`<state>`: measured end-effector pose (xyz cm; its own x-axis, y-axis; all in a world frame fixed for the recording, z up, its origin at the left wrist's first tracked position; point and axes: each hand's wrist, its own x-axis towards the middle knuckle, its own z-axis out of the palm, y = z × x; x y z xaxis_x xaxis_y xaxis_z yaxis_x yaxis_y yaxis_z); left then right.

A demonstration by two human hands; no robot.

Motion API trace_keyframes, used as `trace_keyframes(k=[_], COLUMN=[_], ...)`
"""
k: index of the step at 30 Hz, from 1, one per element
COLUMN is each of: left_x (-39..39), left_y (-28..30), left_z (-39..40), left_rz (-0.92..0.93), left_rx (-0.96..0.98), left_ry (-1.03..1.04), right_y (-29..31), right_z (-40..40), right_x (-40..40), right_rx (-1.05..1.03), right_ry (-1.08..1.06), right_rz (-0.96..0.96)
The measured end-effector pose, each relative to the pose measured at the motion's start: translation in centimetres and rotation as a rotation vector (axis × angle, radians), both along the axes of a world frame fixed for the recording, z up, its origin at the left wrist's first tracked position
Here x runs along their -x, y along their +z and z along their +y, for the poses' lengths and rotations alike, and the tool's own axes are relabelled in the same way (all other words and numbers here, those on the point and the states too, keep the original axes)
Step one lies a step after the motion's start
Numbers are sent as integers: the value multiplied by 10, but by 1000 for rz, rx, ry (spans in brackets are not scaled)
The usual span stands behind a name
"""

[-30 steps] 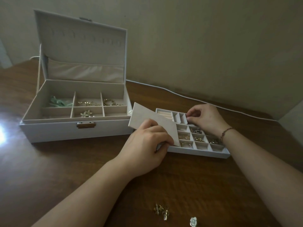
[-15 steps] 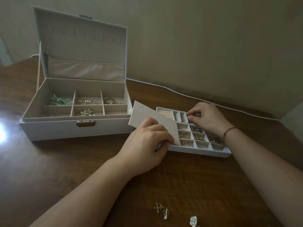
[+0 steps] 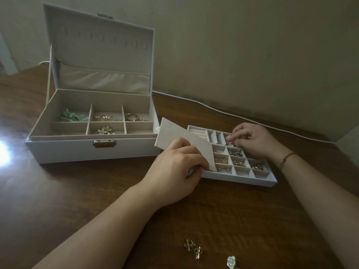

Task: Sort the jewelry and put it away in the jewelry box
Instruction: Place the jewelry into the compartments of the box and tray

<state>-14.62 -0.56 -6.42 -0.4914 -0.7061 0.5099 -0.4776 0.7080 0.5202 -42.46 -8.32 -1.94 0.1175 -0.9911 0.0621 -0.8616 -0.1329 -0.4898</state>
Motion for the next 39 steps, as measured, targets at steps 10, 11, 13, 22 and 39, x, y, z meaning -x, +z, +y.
trace_keyframes(k=[10, 11, 13, 22, 39], left_x=[0, 0, 0, 0, 0], left_y=[-1, -1, 0, -1, 1], left_z=[0, 0, 0, 0, 1], left_rz=[-6, -6, -5, -8, -23], left_rx=[12, 14, 15, 13, 0], left_ry=[3, 3, 5, 8, 12], right_y=[-7, -9, -9, -15, -16], right_z=[-3, -4, -7, -16, -10], right_x=[-2, -2, -2, -7, -9], right_rx=[5, 11, 22, 100, 125], right_ry=[37, 22, -12, -122, -21], right_rz=[73, 50, -12, 22, 133])
